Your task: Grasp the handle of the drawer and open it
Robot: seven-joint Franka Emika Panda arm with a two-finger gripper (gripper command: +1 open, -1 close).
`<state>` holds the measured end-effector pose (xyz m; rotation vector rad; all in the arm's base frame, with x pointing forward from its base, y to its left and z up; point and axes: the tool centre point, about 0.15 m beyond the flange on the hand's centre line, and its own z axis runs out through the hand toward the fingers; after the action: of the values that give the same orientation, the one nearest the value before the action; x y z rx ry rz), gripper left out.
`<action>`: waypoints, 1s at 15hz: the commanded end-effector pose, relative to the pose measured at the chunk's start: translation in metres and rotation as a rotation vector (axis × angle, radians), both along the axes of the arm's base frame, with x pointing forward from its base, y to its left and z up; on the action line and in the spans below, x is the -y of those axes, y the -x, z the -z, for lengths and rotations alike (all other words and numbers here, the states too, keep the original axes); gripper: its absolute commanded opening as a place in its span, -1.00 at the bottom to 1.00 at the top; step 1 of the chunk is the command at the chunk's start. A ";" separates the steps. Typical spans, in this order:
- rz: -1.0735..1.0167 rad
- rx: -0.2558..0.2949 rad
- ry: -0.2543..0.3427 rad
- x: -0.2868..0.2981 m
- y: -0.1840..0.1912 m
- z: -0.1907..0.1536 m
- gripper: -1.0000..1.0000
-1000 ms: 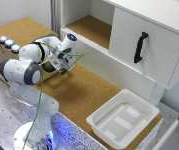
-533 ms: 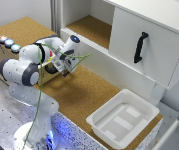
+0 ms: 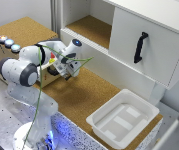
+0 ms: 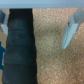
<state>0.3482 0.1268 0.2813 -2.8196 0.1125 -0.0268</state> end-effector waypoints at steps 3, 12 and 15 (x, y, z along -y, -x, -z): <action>-0.033 0.085 0.068 0.001 -0.004 -0.031 1.00; -0.204 0.336 0.247 -0.059 0.010 -0.166 1.00; -0.278 0.352 0.276 -0.090 0.012 -0.185 1.00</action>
<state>0.3538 0.1683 0.4176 -2.8720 -0.2610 -0.4545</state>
